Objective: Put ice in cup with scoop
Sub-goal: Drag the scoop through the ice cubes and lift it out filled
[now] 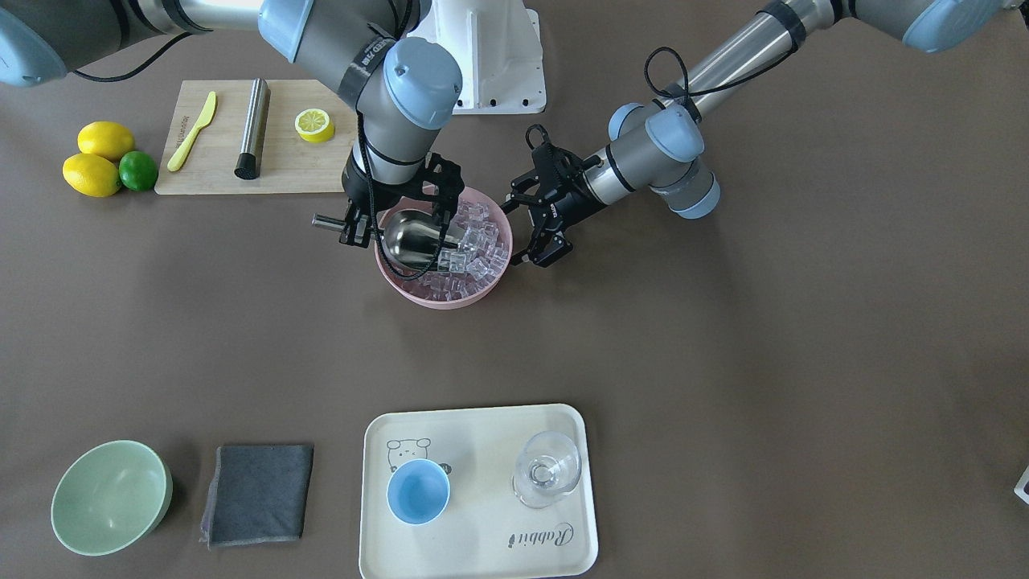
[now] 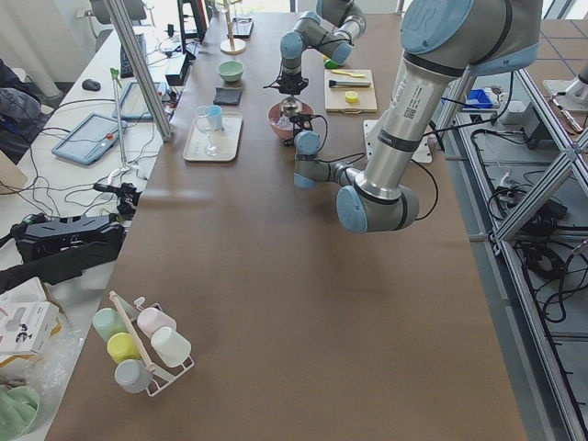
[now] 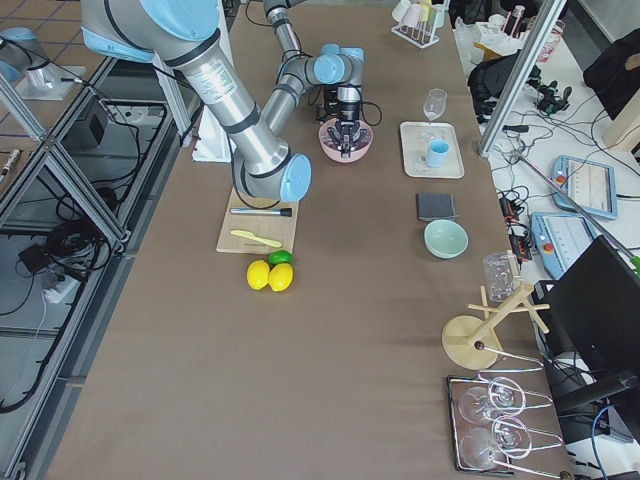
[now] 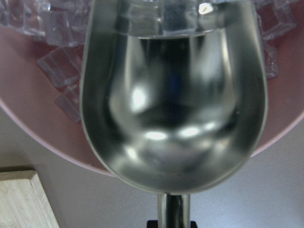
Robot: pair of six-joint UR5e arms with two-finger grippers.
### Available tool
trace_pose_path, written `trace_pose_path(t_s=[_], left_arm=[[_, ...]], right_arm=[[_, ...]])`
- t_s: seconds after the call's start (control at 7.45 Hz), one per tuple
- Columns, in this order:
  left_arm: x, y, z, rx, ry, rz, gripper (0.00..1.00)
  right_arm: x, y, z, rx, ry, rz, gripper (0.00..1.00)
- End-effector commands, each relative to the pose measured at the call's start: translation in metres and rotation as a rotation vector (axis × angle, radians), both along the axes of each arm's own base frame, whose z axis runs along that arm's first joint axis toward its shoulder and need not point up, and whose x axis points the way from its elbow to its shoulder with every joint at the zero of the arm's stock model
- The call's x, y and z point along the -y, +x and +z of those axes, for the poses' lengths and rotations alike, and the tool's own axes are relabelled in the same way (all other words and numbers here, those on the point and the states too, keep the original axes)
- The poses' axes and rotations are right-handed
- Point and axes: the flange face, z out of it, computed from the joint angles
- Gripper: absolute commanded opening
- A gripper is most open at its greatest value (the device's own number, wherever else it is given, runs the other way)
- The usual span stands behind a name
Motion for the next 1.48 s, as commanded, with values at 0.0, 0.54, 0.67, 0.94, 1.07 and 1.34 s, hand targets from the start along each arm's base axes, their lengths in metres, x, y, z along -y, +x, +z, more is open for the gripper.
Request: trace_pose_path(t_s=[0.0,0.54,0.67,0.94,1.07,1.34], left_arm=[[0.000,0.000,0.000,0.000,0.001,0.000,0.97],[-0.001,0.001,0.000,0.002,0.003,0.001,0.97],[-0.001,0.001,0.000,0.002,0.003,0.001,0.97],[-0.001,0.001,0.000,0.002,0.005,0.002,0.97],[-0.001,0.000,0.001,0.004,0.004,0.002,0.97],[-0.001,0.000,0.001,0.004,0.004,0.002,0.97]], right_arm=[[-0.013,0.018,0.010,0.041,-0.003,0.020,0.00],[-0.024,0.029,0.022,0.156,-0.006,0.061,0.00],[-0.023,0.028,0.020,0.171,-0.001,0.068,0.00],[-0.026,0.030,0.017,0.209,-0.008,0.072,0.00],[-0.029,0.033,0.013,0.244,-0.016,0.102,0.00],[-0.033,0.038,0.008,0.313,-0.021,0.141,0.00]])
